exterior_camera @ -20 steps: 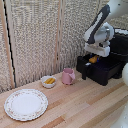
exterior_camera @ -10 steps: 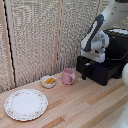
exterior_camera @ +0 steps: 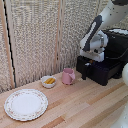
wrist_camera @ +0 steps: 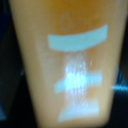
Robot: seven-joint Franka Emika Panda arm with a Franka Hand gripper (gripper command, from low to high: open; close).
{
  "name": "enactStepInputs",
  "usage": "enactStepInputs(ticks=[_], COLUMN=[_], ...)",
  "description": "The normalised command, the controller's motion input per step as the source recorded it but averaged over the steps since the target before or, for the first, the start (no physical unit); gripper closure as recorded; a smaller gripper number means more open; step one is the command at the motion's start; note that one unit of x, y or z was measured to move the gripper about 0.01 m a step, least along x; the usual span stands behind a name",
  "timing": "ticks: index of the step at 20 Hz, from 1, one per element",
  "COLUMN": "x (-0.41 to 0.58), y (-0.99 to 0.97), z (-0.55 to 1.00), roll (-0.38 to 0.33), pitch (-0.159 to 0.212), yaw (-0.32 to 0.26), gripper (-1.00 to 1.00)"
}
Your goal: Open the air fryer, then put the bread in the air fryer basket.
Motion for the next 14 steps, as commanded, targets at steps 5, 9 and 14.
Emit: enactStepInputs(ticks=[5, 9, 14], x=[0.0, 0.0, 0.029], y=[0.02, 0.04, 0.05], z=[0.57, 0.74, 0.65], roll=[0.002, 0.012, -0.002], pitch=[0.082, 0.116, 0.09], yaw=[-0.065, -0.052, -0.046], gripper=[-1.0, -1.0, -1.0])
